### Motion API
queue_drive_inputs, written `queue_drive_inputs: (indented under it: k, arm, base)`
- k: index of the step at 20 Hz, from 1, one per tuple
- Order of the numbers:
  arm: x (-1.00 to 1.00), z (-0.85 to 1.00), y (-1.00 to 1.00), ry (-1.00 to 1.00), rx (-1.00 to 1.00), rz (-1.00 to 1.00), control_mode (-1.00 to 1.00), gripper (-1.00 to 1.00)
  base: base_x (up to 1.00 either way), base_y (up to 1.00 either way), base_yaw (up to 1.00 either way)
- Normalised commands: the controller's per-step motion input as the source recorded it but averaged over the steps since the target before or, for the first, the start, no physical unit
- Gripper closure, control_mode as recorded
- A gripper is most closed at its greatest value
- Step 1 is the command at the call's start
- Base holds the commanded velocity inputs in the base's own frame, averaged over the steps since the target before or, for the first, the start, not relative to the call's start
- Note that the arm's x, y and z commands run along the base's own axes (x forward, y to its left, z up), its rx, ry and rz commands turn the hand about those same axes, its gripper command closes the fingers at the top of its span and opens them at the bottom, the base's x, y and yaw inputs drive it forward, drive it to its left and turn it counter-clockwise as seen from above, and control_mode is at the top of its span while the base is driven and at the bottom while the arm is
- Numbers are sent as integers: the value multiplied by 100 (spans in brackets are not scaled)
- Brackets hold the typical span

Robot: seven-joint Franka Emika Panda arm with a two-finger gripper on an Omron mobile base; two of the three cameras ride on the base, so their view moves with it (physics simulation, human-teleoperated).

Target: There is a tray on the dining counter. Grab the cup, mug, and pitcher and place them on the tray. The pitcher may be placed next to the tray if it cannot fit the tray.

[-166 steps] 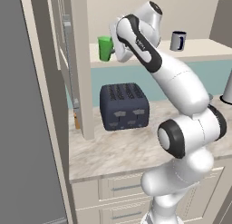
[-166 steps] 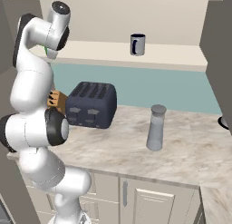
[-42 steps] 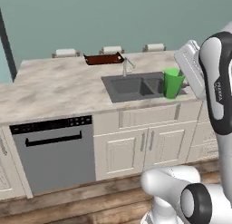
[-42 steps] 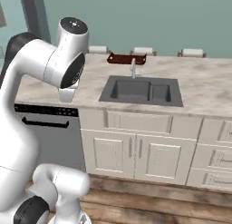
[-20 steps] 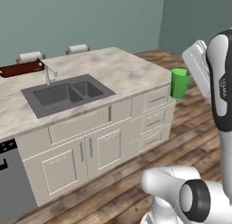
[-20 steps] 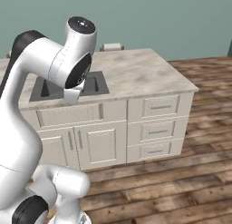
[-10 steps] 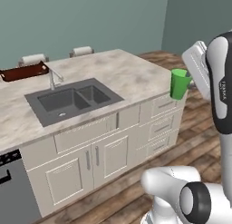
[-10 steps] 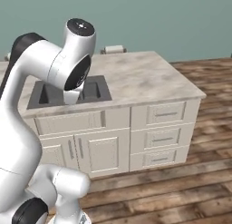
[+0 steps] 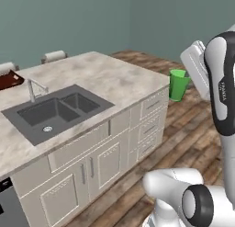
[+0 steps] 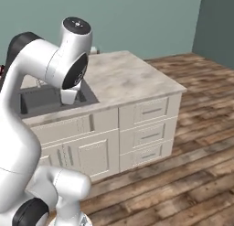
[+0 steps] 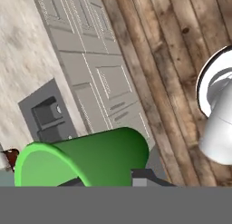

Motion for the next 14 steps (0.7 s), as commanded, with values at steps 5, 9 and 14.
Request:
queue_drive_inputs:
  k: [5,9,14]
  arm:
    - [0,0,0,0,0,0,100,100]
    - [0,0,0,0,0,0,100,100]
    - [0,0,0,0,0,0,100,100]
  base:
    - [69,-10,-47]
    - [73,-33,-42]
    - [83,-42,-39]
